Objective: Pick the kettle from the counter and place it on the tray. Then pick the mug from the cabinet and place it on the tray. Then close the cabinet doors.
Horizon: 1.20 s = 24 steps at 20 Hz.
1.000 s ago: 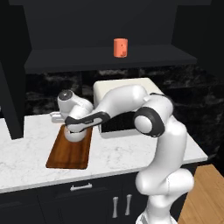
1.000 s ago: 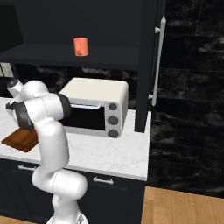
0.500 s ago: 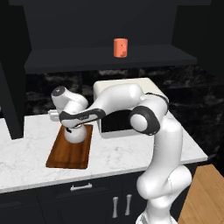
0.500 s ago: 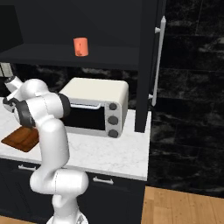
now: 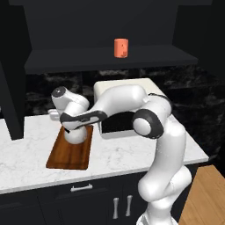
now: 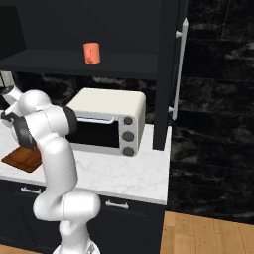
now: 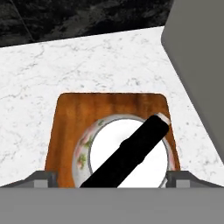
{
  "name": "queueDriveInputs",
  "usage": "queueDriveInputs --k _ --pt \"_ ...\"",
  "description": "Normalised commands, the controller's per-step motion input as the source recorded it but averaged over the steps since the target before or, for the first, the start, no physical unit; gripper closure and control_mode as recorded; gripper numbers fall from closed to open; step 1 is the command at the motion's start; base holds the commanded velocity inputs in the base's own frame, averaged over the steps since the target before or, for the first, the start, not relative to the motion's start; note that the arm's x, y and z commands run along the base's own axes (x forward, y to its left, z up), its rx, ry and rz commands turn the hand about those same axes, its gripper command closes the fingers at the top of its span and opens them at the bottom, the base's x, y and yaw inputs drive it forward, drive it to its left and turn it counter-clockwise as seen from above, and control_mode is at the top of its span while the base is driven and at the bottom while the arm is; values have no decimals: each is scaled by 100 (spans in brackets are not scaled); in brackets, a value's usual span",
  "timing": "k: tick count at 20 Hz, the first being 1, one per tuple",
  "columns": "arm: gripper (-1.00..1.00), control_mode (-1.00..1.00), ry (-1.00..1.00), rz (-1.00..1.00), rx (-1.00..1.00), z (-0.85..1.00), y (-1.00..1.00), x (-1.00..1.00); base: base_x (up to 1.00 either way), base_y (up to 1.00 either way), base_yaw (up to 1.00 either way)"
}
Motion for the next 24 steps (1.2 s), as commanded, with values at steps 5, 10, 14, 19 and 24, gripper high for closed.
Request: queueDriveInputs --k 5,10,14,19,24 --pt "-100 -100 -15 0 9 21 16 -21 0 0 0" --pt "-100 -100 0 0 10 11 2 -36 0 0 0" --pt "-100 -100 0 0 3 17 -1 -57 0 0 0" --pt "-100 -100 0 10 0 28 -15 -64 0 0 0" --pt "-100 -100 0 10 0 43 -34 -50 0 0 0"
